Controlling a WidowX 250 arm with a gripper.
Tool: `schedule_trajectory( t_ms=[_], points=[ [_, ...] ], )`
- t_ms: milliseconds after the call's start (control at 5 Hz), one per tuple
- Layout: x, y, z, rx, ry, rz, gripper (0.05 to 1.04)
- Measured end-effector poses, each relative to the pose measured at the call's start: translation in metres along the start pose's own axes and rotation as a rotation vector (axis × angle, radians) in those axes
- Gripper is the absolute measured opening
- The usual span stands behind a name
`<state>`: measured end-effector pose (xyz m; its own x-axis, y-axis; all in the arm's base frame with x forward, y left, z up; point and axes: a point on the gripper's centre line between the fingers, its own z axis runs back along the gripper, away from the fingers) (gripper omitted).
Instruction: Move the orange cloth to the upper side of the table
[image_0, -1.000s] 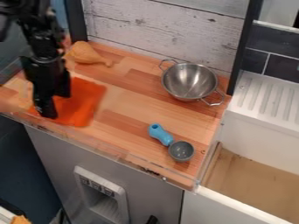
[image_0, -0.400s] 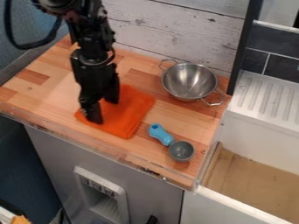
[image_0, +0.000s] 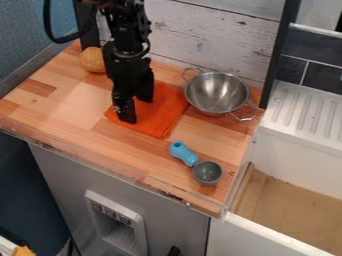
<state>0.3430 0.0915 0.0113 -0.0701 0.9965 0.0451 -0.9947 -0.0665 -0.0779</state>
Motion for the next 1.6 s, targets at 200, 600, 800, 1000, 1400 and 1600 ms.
schedule_trajectory(
  t_ms=[200, 600, 800, 1000, 1400, 1600],
  points=[
    [0.002, -0.018, 0.003, -0.02, 0.002, 0.016, 0.999],
    [0.0, -0.046, -0.004, -0.003, 0.028, 0.038, 0.999],
    [-0.001, -0.056, -0.002, -0.011, 0.043, 0.038, 0.999],
    [-0.001, -0.062, 0.005, -0.024, 0.044, 0.041, 0.999],
    [0.003, -0.061, 0.033, -0.057, 0.021, 0.04, 0.999],
    [0.002, -0.06, 0.058, -0.105, 0.027, 0.027, 0.999]
  ],
)
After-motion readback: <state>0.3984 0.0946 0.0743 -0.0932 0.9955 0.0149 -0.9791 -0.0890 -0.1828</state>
